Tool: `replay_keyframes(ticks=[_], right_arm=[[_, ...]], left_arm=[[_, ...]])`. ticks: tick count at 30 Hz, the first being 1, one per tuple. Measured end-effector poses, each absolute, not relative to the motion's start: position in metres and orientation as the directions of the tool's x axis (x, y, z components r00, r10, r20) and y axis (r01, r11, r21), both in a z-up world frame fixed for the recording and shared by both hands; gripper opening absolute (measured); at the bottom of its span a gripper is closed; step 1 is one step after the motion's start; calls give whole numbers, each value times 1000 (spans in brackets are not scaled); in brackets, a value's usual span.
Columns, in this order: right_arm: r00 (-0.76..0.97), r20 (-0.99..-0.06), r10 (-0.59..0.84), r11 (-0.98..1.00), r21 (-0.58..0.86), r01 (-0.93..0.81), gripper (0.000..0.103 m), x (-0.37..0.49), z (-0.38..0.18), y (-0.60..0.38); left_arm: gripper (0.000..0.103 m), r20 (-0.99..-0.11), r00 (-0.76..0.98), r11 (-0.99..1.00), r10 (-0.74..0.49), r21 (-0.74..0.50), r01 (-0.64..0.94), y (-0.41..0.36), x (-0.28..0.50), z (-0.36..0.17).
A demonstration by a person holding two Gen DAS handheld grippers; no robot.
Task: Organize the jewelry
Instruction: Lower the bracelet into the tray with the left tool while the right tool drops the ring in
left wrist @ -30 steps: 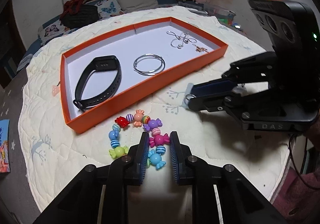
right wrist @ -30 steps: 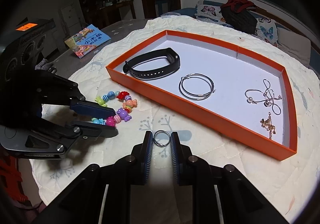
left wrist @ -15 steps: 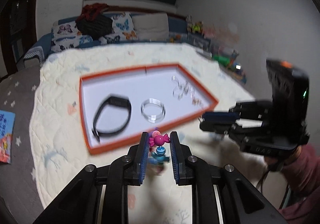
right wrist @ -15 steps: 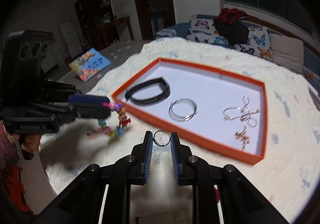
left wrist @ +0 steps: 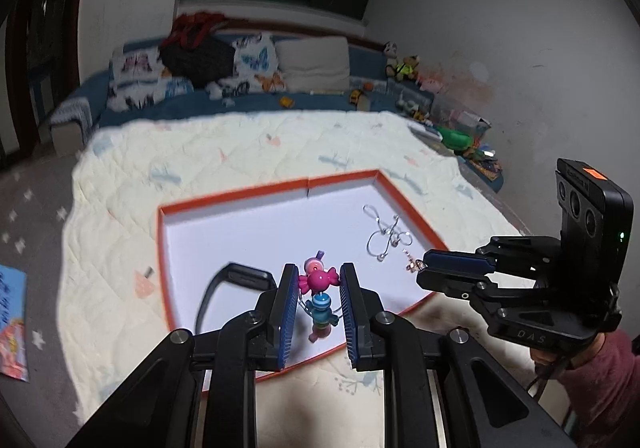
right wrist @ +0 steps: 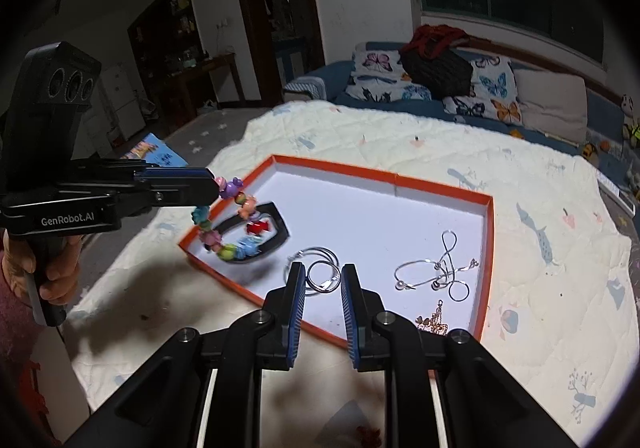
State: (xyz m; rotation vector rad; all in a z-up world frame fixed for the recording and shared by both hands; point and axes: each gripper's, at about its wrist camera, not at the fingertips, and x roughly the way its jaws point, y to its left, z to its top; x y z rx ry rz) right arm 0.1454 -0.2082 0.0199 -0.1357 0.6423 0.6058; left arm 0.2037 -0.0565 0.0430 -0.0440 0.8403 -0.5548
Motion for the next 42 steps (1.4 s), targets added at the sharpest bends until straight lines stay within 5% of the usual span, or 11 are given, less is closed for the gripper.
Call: replay_keyframes(ticks=[19,23,33,38,42], right_arm=[[569,-677,467,825,101,-556,21,158,-11,-206],[562,-681,469,825,111,-554,21,160,-11,-207],[586,-676,447,839,90,-537,21,150,-4,-213],[607,-661,442,846,82,-527,27,134,3,-222],[631,-649,425,857,64,-511,32,117,5,-230]], left_arm=[[25,-776,467,875,-424,-217,433,-67,210,-18],[48,-776,483,882,-405,-194,429,-69,209,-19],[70,-739,551,899,-387,-168,405,-66,192,-2],[101,-681,622,911,-385,-173,374,-55,169,18],[103,-651,665,926,-367,-188,326,-42,149,29]])
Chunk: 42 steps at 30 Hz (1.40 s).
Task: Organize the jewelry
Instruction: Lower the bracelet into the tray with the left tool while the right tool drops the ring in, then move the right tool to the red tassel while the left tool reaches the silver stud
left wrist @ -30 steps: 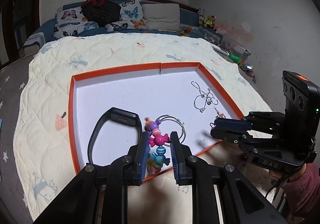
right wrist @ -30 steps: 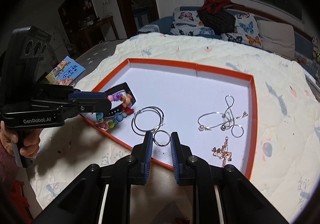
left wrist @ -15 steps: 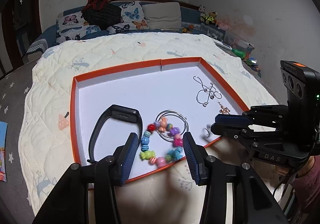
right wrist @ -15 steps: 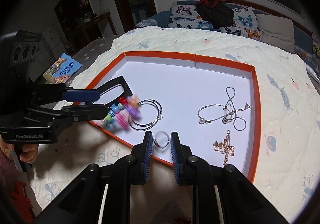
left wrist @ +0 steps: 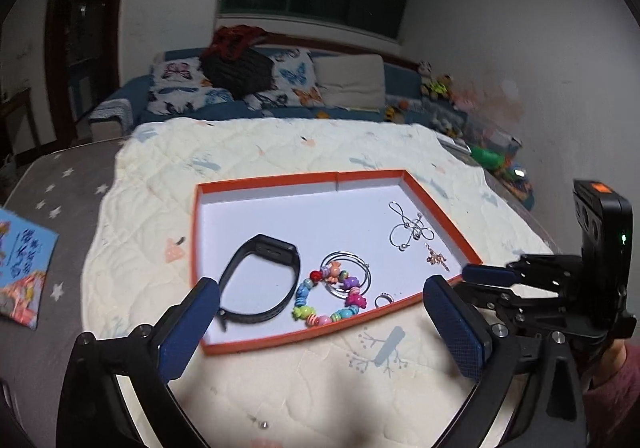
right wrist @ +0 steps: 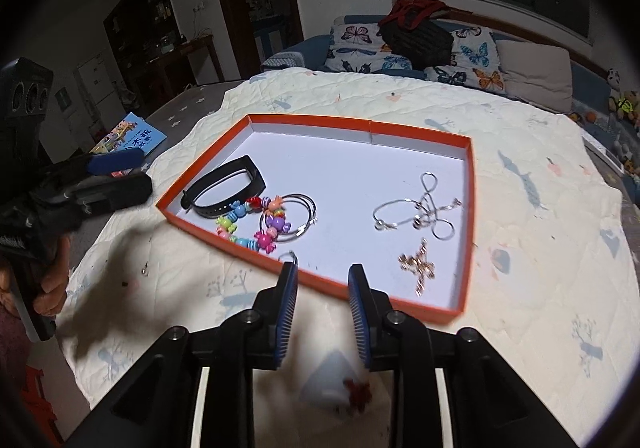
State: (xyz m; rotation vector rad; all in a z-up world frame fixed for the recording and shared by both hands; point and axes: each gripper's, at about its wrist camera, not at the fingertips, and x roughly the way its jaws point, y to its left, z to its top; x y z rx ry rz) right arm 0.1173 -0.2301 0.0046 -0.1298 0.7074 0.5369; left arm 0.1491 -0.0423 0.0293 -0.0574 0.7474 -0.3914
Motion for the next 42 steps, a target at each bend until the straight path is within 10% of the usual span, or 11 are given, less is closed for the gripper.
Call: replay_keyframes(ticks=[21,27,35,42], right_arm=[[651,-660,376,899,89,-429,39,67,-24,-260],[646,-663,379,902,110,-417,39,70,-29,-266],[631,-669,393,898,131,-420,39,74,-36,-269],[619,-674,403,892,139,-430,39,77,-40,-267]], left_arm=[[102,-778,542,946,-317,-219,240,-17,84,-39],[83,-797,519,950,-309,-235,204,-15,87,-51],[32,-797,539,962,-273,-235,140,-10,102,-53],[27,-798,568,979,-204,-174,108,-16,101,-54]])
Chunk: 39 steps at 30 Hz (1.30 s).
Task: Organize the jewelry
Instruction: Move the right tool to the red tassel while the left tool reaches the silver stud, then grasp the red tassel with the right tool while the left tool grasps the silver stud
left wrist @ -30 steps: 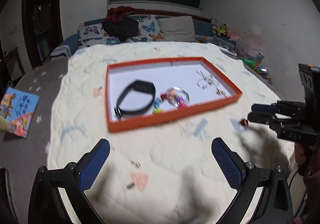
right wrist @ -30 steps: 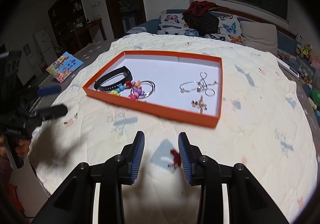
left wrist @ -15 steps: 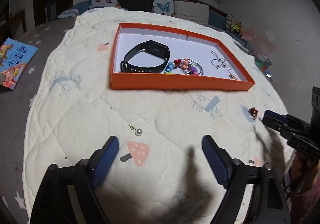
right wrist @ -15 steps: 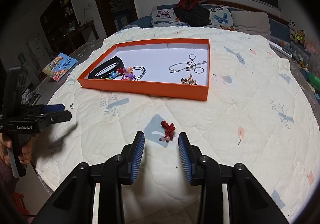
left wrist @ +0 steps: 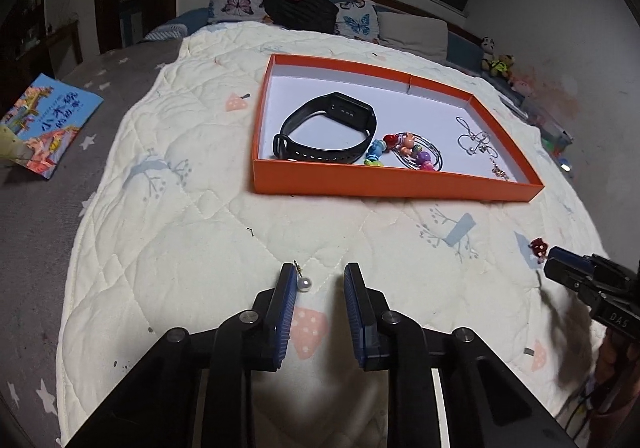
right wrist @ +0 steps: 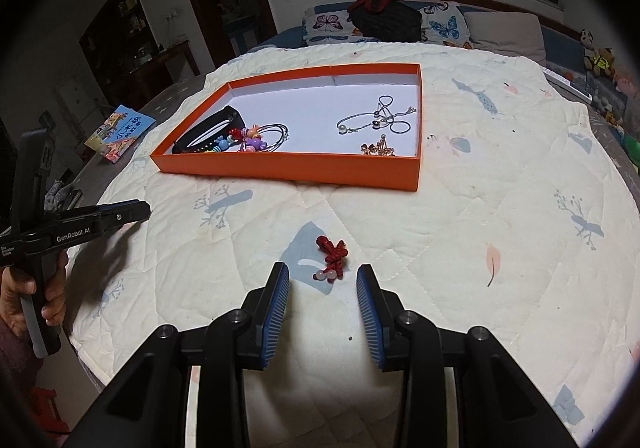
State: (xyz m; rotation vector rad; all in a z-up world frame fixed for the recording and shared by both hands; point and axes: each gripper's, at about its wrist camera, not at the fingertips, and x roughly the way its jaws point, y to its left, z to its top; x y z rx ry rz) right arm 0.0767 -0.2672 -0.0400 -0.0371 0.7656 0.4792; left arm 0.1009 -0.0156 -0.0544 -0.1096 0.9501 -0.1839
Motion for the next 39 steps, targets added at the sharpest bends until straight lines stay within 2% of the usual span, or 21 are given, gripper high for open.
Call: replay_keyframes(ticks=[6,11,20,30,31,35,39], right_arm=[[618,-676,402,893,139,-428,39,77,-42,-268],[620,-678,396,895,132,-427,39,77,-43,-267],[623,-675,396,896,135,-423,39,82,-43,-267],[632,-677,377,901,108,-421,39,91,-43,-261],[635,-678,370,903,101,-418,37,91,-43,-261],[647,-682,340,910,65,-410,19,91,-43,-257],[644,-674,363,903,85,-420,14,88,-41,-258]], left_arm=[[27,-789,591,985,-169,-113,131,-24,96,-57],[19,-781,604,986,-160,-95,138,-24,93,-58],[14,-769,619,986,-160,-99,132,-20,91,-60],[12,-762,623,984,-176,-115,137,-18,90,-60],[12,-762,623,984,-177,-115,139,-18,90,-60],[9,-757,624,981,-192,-125,150,-18,88,-60],[7,-755,623,977,-207,-132,165,-20,85,-59]])
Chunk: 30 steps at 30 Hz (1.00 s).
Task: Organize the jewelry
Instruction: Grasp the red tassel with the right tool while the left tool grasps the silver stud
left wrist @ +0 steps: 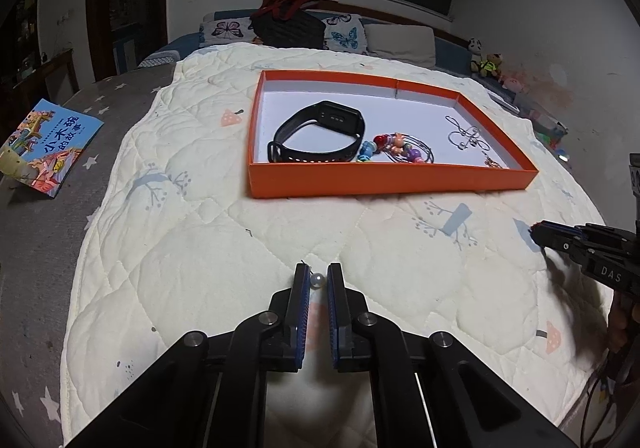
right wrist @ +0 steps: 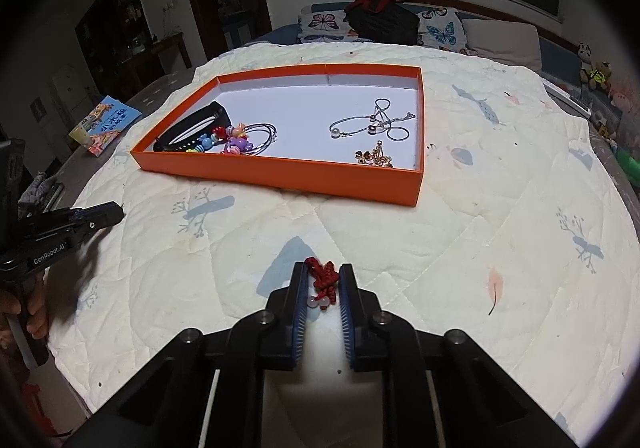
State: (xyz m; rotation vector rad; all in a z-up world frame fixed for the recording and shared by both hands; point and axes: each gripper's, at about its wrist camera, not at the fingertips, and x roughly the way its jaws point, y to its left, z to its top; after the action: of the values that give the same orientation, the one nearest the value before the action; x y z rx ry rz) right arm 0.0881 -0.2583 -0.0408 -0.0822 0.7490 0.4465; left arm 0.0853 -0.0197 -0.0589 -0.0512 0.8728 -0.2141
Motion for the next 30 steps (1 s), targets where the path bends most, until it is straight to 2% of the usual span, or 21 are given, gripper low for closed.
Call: replay_keyframes(ticks=[12,16,18,19,21,22,23,27,30], right_arm=[[651,-646,399,890,101,-446,14,79,-29,-258],[641,-654,401,888,107,-446,14,80,-32,-257],[636,-659,401,889,112,-444,14,82,-34,-258],[635,-660,402,889,114,-444,14,82,-35,-258],[632,-662,403,888,115,-446,14,82,-36,-257],[631,-662,404,887,115,-447,14,82,-37,-257],[630,-662,405,886,116,-448,14,82,-37,-257],[626,-665,408,885,119,-451,14,83,-40,-257],[624,-666,409,885,123,-449,14,84,-41,-259]], left_arm=[[6,-760,614,975,-211,-122,184,-27,79,-58],[8,-773,595,975,-221,-172,138,-22,83,-59],[13,-773,588,971,-236,-203,123,-19,84,-60],[18,-770,587,968,-249,-224,117,-18,85,-60],[31,-767,586,963,-263,-241,117,-20,84,-59],[42,-764,588,962,-267,-248,115,-22,84,-58],[49,-762,591,962,-264,-249,109,-24,84,-57],[49,-761,612,973,-215,-220,68,-32,87,-57],[43,-756,624,975,-199,-219,44,-33,89,-57]])
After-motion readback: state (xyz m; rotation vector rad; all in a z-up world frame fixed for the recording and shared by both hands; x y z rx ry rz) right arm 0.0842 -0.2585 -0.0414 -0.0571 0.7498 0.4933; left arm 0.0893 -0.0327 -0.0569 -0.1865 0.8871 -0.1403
